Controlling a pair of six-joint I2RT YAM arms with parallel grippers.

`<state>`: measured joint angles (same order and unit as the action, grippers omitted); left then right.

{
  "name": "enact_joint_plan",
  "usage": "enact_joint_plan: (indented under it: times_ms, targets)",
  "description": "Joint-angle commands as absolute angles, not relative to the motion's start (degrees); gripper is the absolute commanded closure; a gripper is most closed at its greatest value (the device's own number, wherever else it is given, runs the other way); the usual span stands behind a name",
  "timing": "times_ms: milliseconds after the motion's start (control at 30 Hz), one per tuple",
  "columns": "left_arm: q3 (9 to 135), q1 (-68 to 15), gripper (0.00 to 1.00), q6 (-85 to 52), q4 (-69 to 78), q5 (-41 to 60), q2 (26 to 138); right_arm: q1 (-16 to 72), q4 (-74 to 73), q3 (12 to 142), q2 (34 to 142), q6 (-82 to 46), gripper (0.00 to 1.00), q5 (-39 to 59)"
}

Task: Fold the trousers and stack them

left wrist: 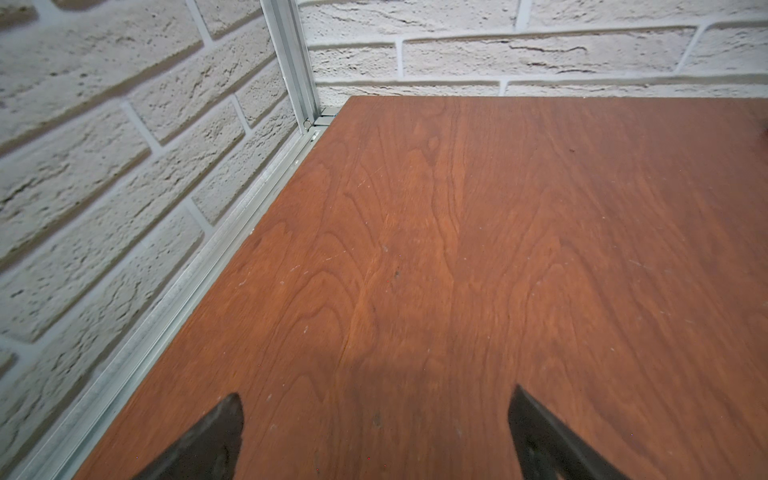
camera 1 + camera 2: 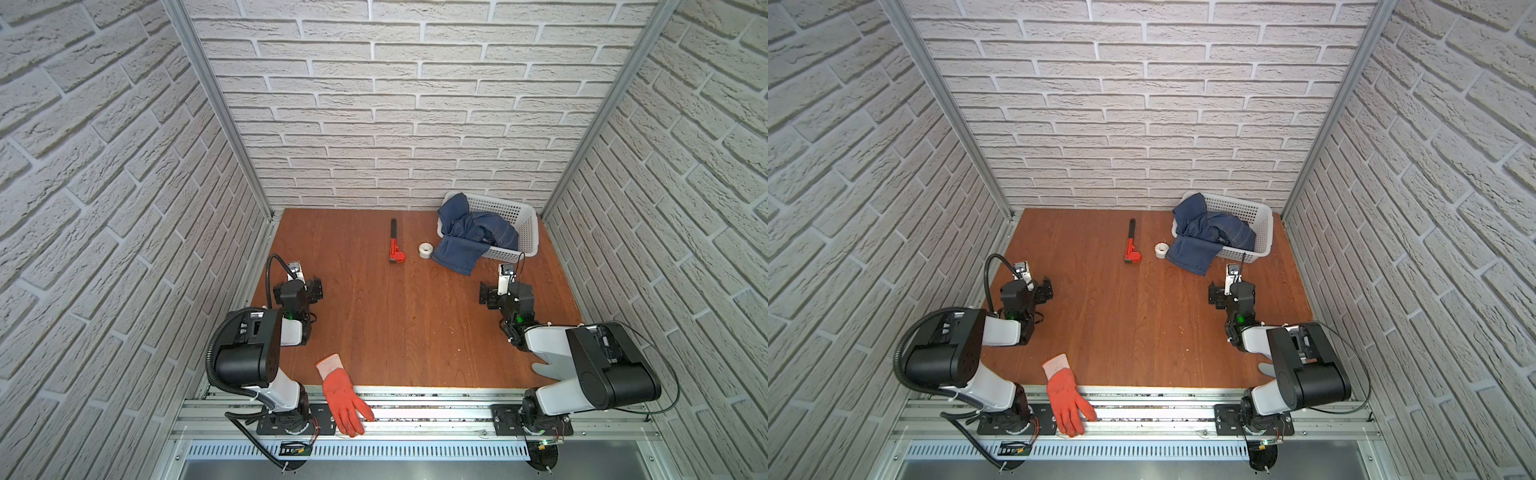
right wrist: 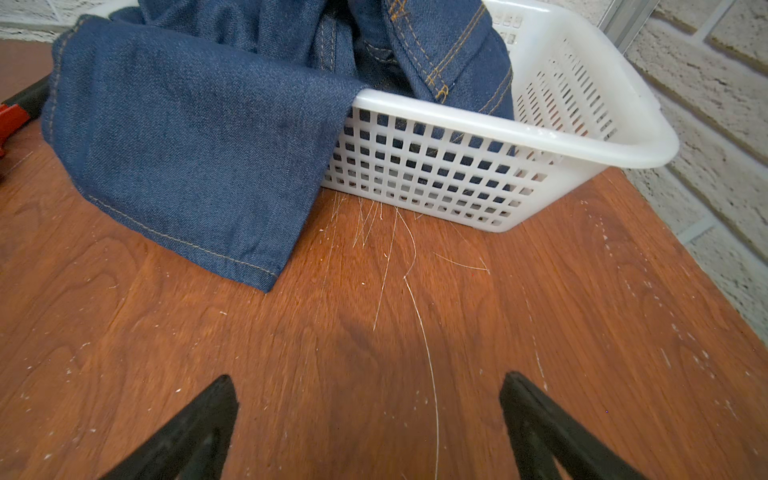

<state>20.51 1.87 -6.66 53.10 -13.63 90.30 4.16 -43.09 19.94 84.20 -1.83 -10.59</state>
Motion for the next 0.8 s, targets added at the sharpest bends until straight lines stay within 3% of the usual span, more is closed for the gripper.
enact_joint_plan:
  times_ms: [0,567,633,700,767]
  targets:
    - [21.0,2.3,0.02,-7.0,55.1,-13.3,90.1,4.0,-45.8,20.7,83.3,-1.7,0.01,-10.4]
    - [20.9,2.3,0.02,-7.1,55.1,-13.3,90.1,3.9,-45.6,20.8,83.3,-1.8,0.00,-10.2]
    - [20.6,1.7,0.02,-6.9,55.1,-16.0,88.4,4.0,-47.7,19.8,80.3,-0.1,0.06,-8.8]
    - [21.0,-0.4,0.02,-5.5,49.7,-20.6,82.0,5.0,-31.8,24.1,71.5,1.0,0.07,-7.8]
    - [25.0,-3.7,0.02,-5.3,36.2,-27.9,72.7,5.0,-12.5,33.4,65.4,-7.7,0.07,-13.1]
